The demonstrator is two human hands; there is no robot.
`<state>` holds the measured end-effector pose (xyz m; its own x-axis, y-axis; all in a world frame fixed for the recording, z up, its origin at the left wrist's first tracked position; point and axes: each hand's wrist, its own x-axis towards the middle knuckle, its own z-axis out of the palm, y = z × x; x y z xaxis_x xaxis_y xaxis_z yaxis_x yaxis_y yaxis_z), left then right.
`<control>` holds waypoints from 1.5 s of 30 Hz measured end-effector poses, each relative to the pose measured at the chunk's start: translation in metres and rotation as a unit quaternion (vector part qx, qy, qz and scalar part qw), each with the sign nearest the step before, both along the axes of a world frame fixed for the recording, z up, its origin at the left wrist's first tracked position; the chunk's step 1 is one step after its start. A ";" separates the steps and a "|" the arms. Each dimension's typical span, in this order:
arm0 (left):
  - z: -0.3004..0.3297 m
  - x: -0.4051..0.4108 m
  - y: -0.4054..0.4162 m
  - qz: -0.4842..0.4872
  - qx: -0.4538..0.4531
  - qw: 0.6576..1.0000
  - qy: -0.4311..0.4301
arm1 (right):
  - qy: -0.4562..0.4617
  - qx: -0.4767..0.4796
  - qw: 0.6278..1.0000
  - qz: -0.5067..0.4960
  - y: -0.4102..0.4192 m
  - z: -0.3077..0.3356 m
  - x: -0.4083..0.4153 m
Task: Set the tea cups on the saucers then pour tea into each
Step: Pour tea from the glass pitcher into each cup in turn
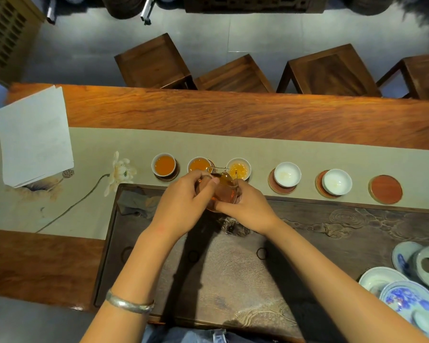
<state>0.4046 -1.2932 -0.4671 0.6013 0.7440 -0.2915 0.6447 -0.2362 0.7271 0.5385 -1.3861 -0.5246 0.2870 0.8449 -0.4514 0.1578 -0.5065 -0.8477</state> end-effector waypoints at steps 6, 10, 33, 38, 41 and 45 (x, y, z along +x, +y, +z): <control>0.000 0.001 0.000 -0.002 0.008 1.000 0.008 | 0.002 0.000 1.000 -0.001 -0.001 0.000 0.001; 0.001 0.002 -0.001 -0.001 0.006 1.000 0.009 | 0.000 -0.001 1.000 -0.001 -0.001 0.001 0.001; 0.003 0.008 0.003 -0.006 0.013 1.000 0.014 | 0.003 -0.003 1.000 -0.012 0.002 -0.002 0.002; 0.004 0.008 0.004 -0.011 0.015 1.000 0.016 | -0.002 -0.004 1.000 -0.011 0.003 -0.003 0.003; 0.003 0.008 0.005 -0.012 0.016 1.000 0.019 | 0.000 -0.007 1.000 -0.012 0.003 -0.004 0.003; 0.003 0.007 0.005 -0.011 0.016 1.000 0.011 | 0.007 -0.004 1.000 -0.018 0.003 -0.003 0.003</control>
<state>0.4116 -1.2885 -0.4642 0.6110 0.7397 -0.2820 0.6552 -0.2726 0.7046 0.5414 -1.3830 -0.5272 0.3110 0.8303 -0.4625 0.1268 -0.5186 -0.8456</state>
